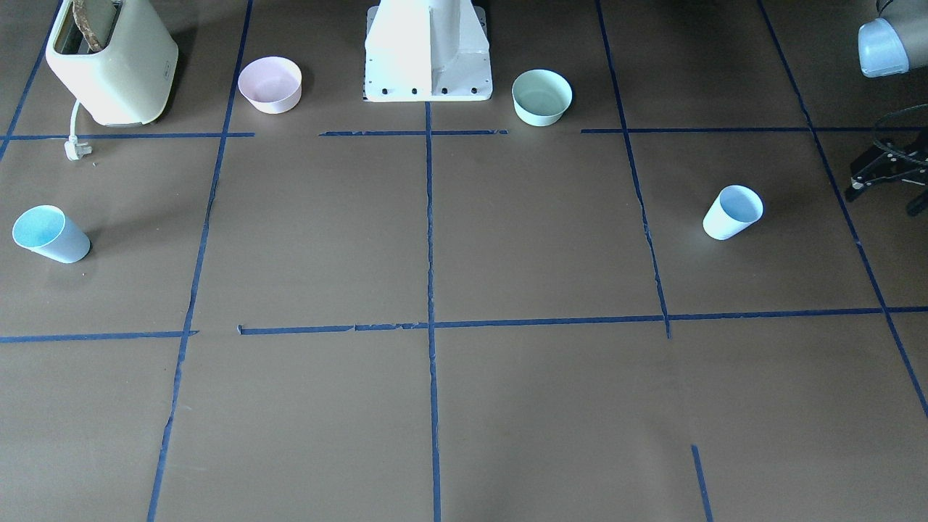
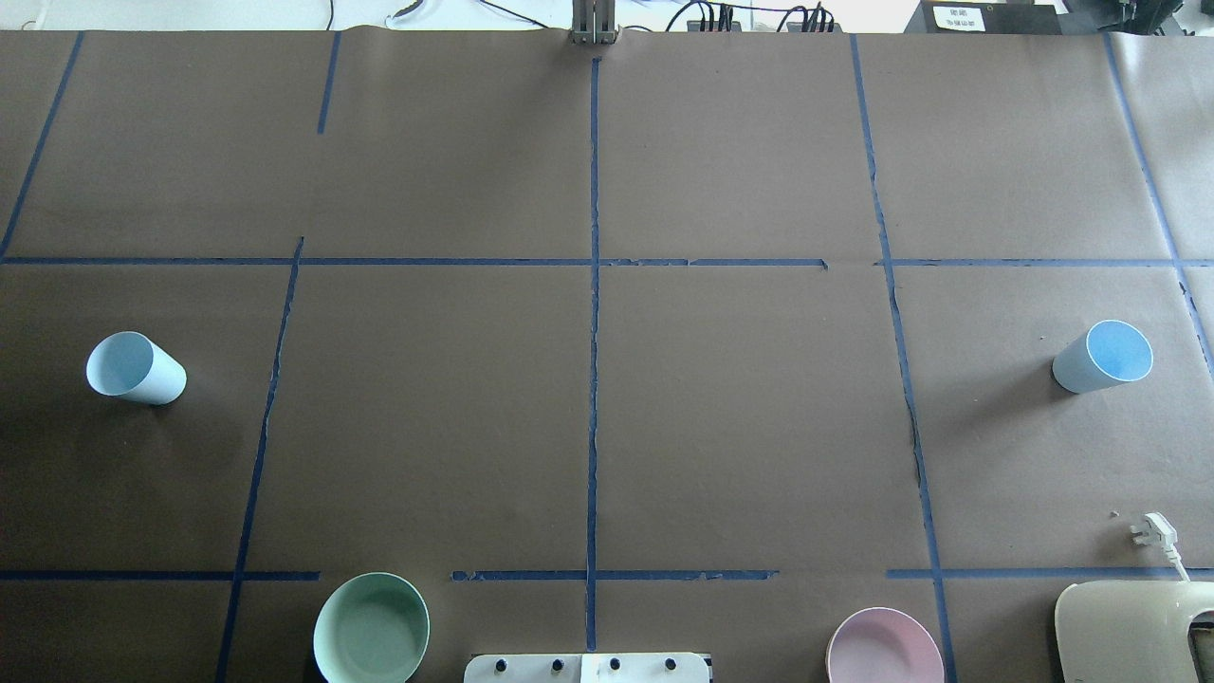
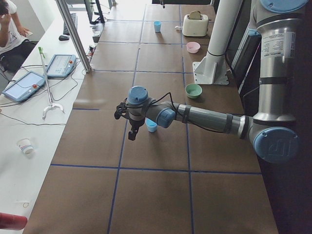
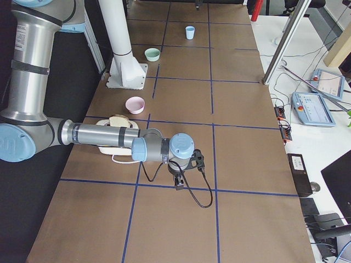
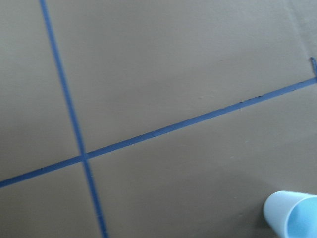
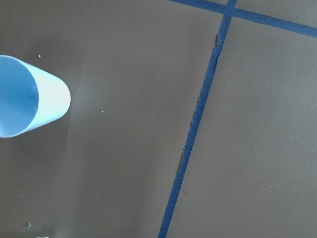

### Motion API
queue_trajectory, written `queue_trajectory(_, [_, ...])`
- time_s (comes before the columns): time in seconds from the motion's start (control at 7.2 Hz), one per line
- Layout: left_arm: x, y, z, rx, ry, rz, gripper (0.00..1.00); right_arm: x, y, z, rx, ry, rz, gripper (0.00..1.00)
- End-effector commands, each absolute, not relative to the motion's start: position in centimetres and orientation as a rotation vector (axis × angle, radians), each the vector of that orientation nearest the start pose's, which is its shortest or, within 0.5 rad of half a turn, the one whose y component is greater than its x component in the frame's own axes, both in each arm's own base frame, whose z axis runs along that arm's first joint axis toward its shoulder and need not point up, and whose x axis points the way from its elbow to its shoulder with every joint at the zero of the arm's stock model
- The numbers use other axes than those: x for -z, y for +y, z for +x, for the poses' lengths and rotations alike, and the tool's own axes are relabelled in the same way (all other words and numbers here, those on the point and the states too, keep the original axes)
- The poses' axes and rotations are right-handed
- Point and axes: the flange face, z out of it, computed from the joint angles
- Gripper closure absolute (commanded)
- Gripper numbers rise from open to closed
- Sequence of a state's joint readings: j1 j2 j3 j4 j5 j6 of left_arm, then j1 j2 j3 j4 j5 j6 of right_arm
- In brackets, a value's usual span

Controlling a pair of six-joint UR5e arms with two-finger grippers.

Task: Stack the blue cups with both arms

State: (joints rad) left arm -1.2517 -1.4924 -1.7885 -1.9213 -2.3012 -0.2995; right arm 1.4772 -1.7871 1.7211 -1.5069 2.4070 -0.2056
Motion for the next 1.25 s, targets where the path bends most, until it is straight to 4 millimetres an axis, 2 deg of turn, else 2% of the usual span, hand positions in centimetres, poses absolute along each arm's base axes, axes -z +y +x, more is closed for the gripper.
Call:
queue_trajectory(0.0, [-55.0,-45.0,14.7,-0.07,0.866,0.16,0.0,-67.0,-40.4,2.2,0.284,-0.839,0.053,0.0])
queue_trajectory(0.14, [-55.3,-43.9,17.8,-0.039,0.842,0.157,0.0,-66.9,-40.4,2.2,0.282,-0.839,0.053,0.0])
queue_trajectory(0.28, [-55.7,-43.4,19.6,-0.014,0.833,0.141,0.0,-66.9,-40.4,2.2,0.279,-0.839,0.052,0.0])
queue_trajectory(0.56, [-56.2,-42.6,21.2,-0.03,0.832,0.113,0.0,-67.0,-40.4,2.2,0.279,-0.839,0.052,0.0])
queue_trajectory(0.69, [-57.3,-42.4,21.8,-0.037,0.821,0.091,0.0,-67.0,-40.4,2.2,0.279,-0.839,0.052,0.0])
queue_trajectory(0.83, [-57.6,-42.3,22.2,-0.021,0.818,0.074,0.3,-67.0,-40.4,2.2,0.279,-0.839,0.052,0.0])
queue_trajectory(0.97, [-57.2,-42.5,22.6,0.019,0.825,0.058,0.75,-67.1,-40.4,2.2,0.278,-0.839,0.05,0.0])
queue_trajectory(1.11, [-57.1,-42.3,23.1,0.011,0.828,0.055,0.92,-67.1,-40.4,2.1,0.28,-0.839,0.05,0.0])
